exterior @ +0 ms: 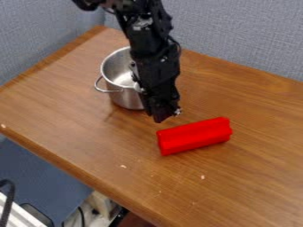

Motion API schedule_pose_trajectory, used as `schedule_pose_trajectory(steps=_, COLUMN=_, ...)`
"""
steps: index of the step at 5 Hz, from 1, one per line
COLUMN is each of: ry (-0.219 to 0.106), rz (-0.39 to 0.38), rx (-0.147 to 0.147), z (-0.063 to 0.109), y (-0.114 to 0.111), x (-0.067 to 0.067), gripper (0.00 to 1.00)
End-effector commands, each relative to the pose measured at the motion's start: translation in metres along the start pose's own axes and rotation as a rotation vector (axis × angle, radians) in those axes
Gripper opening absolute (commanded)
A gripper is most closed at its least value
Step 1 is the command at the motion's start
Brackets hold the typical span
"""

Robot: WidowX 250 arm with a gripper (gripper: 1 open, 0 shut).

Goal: Move the red object from the metal pot to the table

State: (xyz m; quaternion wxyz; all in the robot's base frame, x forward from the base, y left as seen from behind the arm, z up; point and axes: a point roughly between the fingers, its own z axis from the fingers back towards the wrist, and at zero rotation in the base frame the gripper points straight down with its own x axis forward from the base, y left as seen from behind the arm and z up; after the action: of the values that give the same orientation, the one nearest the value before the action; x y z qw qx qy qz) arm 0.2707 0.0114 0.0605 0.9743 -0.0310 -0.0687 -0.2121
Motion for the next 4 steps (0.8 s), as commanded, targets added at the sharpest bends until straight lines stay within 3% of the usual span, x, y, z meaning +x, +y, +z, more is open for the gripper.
schedule_pose_trajectory(steps=1, ry=-0.023, rz=-0.036, rx=-0.014, z=0.003, y=0.000, x=0.000, gripper=1.00)
schedule_pose_trajectory(steps=3, ry=-0.018, rz=-0.049, rx=-0.048, z=0.007, y=-0.015, x=0.009, gripper=1.00)
schedule_pose_trajectory(steps=4, ry=-0.034, rz=-0.081, rx=-0.065, z=-0.011, y=-0.018, x=0.017, gripper=1.00)
